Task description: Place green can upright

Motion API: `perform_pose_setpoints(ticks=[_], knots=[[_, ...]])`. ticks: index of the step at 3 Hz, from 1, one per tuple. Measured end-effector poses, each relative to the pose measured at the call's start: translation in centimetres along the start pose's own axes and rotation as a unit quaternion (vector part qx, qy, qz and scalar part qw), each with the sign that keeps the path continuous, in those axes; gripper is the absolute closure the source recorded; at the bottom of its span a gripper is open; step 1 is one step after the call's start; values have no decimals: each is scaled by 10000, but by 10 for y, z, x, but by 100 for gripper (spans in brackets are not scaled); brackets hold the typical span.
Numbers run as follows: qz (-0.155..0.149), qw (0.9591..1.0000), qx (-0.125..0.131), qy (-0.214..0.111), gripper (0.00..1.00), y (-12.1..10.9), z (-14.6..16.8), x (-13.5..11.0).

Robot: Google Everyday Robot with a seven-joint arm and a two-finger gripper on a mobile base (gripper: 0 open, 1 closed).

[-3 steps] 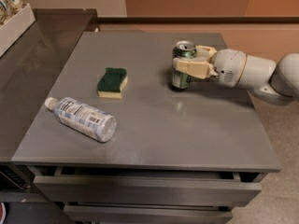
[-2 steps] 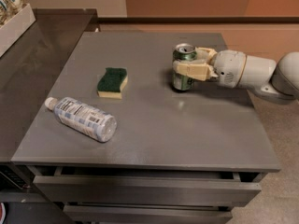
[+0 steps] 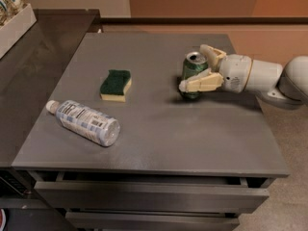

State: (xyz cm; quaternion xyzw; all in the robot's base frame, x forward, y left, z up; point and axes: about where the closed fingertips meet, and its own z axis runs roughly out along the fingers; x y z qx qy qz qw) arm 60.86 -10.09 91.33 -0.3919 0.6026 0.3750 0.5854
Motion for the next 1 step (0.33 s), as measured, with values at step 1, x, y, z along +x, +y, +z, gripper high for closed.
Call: perform_pose_setpoints(ticks=[1], knots=[[0, 10000, -1, 0, 0, 0, 0, 0]])
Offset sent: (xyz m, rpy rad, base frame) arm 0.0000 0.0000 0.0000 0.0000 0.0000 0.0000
